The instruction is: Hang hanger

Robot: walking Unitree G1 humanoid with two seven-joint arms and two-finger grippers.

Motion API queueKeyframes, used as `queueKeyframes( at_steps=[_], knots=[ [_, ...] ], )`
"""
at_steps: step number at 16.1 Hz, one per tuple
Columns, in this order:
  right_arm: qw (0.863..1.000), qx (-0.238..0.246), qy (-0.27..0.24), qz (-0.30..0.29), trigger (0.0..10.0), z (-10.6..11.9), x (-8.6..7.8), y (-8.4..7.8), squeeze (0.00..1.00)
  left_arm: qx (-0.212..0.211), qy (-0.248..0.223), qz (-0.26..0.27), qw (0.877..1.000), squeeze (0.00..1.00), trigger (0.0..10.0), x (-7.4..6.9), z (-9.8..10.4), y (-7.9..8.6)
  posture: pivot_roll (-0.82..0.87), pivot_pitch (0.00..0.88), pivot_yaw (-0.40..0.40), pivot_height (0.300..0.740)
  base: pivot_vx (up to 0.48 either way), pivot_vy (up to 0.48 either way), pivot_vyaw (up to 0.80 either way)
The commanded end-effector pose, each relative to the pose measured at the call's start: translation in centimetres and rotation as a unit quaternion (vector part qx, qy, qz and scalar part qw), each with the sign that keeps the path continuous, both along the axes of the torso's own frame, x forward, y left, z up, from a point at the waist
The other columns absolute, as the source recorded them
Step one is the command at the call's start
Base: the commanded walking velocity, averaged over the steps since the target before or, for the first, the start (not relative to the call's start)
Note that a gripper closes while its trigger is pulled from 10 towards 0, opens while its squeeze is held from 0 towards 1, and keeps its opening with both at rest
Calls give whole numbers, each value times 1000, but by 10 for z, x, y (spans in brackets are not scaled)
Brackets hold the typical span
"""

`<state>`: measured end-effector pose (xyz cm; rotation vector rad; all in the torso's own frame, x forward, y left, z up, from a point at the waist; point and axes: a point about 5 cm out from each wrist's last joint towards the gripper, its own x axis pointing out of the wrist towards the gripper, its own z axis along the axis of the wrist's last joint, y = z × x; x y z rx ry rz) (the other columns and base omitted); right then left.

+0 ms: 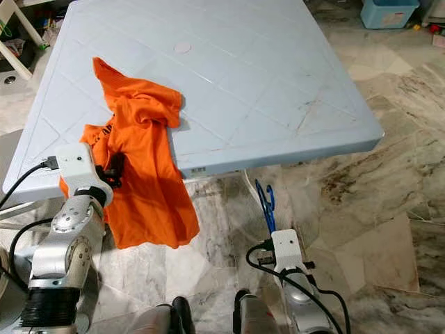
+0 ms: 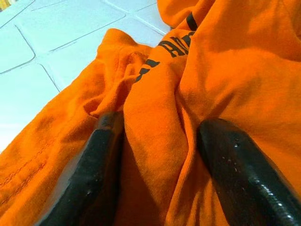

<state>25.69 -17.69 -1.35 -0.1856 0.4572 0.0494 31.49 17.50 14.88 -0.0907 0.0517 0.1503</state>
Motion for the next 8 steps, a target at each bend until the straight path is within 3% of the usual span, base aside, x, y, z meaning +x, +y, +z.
queueKeyframes(
  at_steps=[1,4,8],
  knots=[
    [1000,4,14,1,10000,-7,-7,2,0,41,26,22,999,0,0,-5,-15,12,-151,262,69,740,0,0,0],
    [999,7,37,7,10000,-14,-11,2,0,46,10,15,999,0,0,-4,-12,7,-151,256,68,740,0,0,0],
    [995,-17,96,21,10000,-34,-31,-2,0,38,-16,9,999,0,0,2,-4,6,-146,244,64,740,0,0,0]
  ],
)
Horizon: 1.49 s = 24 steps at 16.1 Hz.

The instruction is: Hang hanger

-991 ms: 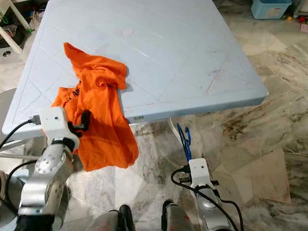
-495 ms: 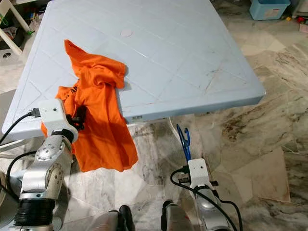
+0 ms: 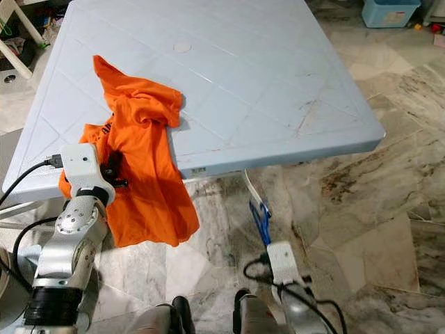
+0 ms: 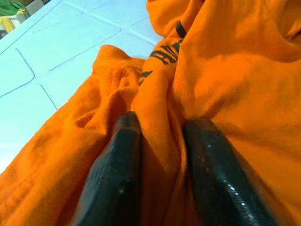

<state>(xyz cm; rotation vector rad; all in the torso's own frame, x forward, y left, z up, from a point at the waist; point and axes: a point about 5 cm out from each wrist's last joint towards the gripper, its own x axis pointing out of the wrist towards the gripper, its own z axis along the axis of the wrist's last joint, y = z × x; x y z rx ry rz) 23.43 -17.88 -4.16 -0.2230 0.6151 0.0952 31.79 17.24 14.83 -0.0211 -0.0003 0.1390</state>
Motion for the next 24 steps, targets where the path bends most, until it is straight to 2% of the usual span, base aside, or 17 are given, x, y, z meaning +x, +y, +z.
queueKeyframes(
  at_steps=[1,3,15,16,17,21,24],
  knots=[
    [1000,-4,20,0,10000,-8,-10,-1,0,6,0,16,1000,0,0,-1,-2,11,-146,244,64,740,0,0,0],
    [1000,-7,25,-1,10000,-9,-12,-4,0,-1,0,24,1000,0,0,1,-2,16,-151,237,66,740,307,0,0],
    [999,-13,33,7,10000,-14,-15,-3,0,-4,-12,20,1000,0,0,5,-1,13,-152,235,63,740,468,0,0],
    [999,-13,33,7,10000,-13,-15,-3,0,-12,-9,15,1000,0,2588,6,-3,10,-152,237,63,740,0,0,0],
    [999,-13,34,6,10000,-14,-16,-4,0,-12,-5,9,1000,0,10000,5,-4,7,-152,239,62,740,0,0,0],
    [999,-15,40,7,10000,-17,-21,-5,0,8,-14,9,1000,0,10000,-2,-6,0,-155,245,60,740,0,0,0],
    [999,-17,41,7,10000,-17,-21,-5,0,38,-50,20,998,0,10000,-4,4,2,-151,246,59,740,0,0,0]
  ],
)
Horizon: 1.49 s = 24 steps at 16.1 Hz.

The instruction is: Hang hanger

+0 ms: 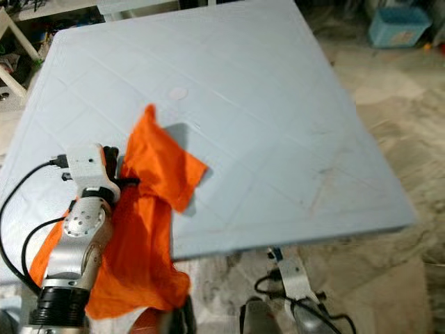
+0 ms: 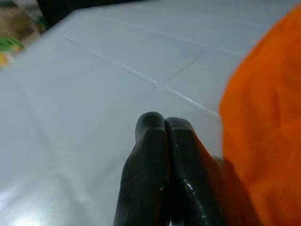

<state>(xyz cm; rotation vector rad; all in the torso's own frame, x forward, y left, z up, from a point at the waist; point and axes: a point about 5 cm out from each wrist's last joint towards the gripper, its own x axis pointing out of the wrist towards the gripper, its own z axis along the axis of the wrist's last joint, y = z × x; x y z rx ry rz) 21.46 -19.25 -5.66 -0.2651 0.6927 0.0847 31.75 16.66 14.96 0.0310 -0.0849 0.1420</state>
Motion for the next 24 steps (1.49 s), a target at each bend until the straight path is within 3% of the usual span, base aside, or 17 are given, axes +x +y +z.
queueKeyframes(
  at_steps=[1,5,6,8,9,12,15,17,19,20,21,24],
  knots=[
    [1000,7,4,9,10000,-2,-1,9,0,26,-24,20,999,0,10000,-4,7,10,-150,246,59,740,0,0,0],
    [1000,5,5,11,10000,-2,0,9,0,94,-106,30,990,0,10000,-14,33,12,-138,248,62,740,0,0,0],
    [1000,5,5,11,10000,-2,-1,10,0,120,-156,24,980,0,10000,-21,46,9,-140,252,62,740,0,0,0],
    [1000,5,6,11,10000,-3,-1,9,0,126,-183,-9,975,0,10000,-27,56,1,-136,254,58,740,0,0,0],
    [1000,5,8,13,10000,-3,-2,9,0,128,-189,-52,972,0,10000,-33,58,-6,-134,256,56,740,0,0,0],
    [1000,1,11,19,10000,-3,-2,8,0,131,-159,-126,970,0,10000,-55,36,-11,-128,261,50,740,0,0,0],
    [1000,-3,12,24,10000,-3,-1,7,0,87,-130,-225,962,0,10000,-76,20,-24,-122,264,45,740,0,0,0],
    [1000,-4,14,28,10000,-3,0,7,0,58,-115,-258,957,0,10000,-79,17,-29,-120,264,42,740,0,0,0],
    [999,-4,15,31,10000,-3,0,9,0,57,-114,-260,957,0,10000,-80,17,-28,-119,264,41,740,0,0,0],
    [999,-4,15,32,10000,-3,0,9,0,62,-116,-251,959,51,10000,-79,18,-27,-120,263,43,740,0,0,0],
    [999,-4,16,32,10000,-3,0,9,0,50,-119,-253,959,1000,10000,-78,18,-26,-120,263,43,740,0,0,0],
    [999,-4,18,34,10000,-3,-1,10,0,34,-132,-285,949,1000,10000,-76,25,-31,-122,262,44,740,0,0,0]
  ],
)
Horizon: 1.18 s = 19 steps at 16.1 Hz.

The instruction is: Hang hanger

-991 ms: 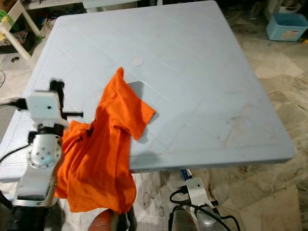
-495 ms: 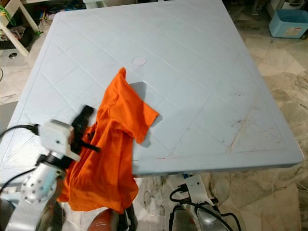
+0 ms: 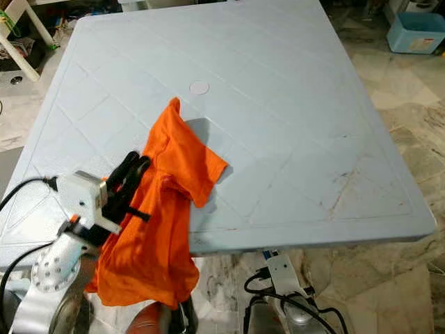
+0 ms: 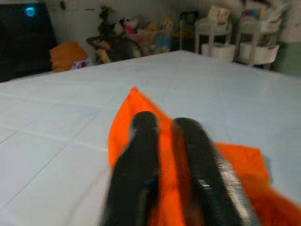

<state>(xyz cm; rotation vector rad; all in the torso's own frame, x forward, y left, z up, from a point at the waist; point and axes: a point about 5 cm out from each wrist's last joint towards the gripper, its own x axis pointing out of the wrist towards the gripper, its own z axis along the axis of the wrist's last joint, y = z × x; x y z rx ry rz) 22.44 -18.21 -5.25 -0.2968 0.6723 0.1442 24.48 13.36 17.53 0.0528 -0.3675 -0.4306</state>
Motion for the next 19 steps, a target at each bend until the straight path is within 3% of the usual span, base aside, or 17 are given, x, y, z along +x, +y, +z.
queueKeyframes(
  at_steps=[1,3,5,9,10,12,14,16,19],
  knots=[
    [1000,-1,25,1,10000,-8,-11,0,0,-4,15,-33,999,1000,10000,-5,0,-3,-122,261,44,740,0,0,0],
    [1000,-3,28,5,10000,-9,-12,0,0,-3,43,-96,994,1000,10000,-4,-2,-9,-120,259,42,740,0,0,0],
    [1000,-3,29,8,10000,-8,-11,0,0,-9,48,-97,994,1000,10000,-2,0,-6,-118,257,42,740,0,0,0],
    [1000,-4,29,11,10000,-7,-9,0,0,-20,118,-112,986,1000,10000,1,-15,2,-116,254,40,740,0,0,0],
    [1000,-5,29,11,10000,-7,-9,-1,0,7,156,-113,981,1000,10000,0,-29,5,-116,255,41,740,0,0,0],
    [999,-5,30,11,10000,-7,-9,-1,0,15,188,-112,976,1000,10000,0,-38,9,-116,254,42,740,0,0,0],
    [999,-5,30,11,10000,-7,-9,-1,0,42,214,-85,972,1000,10000,6,-46,16,-116,254,42,740,0,0,0],
    [999,-5,30,12,10000,-7,-9,-1,0,77,205,-57,974,1000,10000,13,-48,24,-117,254,44,740,0,0,0],
    [999,-5,30,12,10000,-7,-9,1,0,125,196,36,972,1000,10000,41,-50,49,-120,257,45,740,0,0,0]
  ],
)
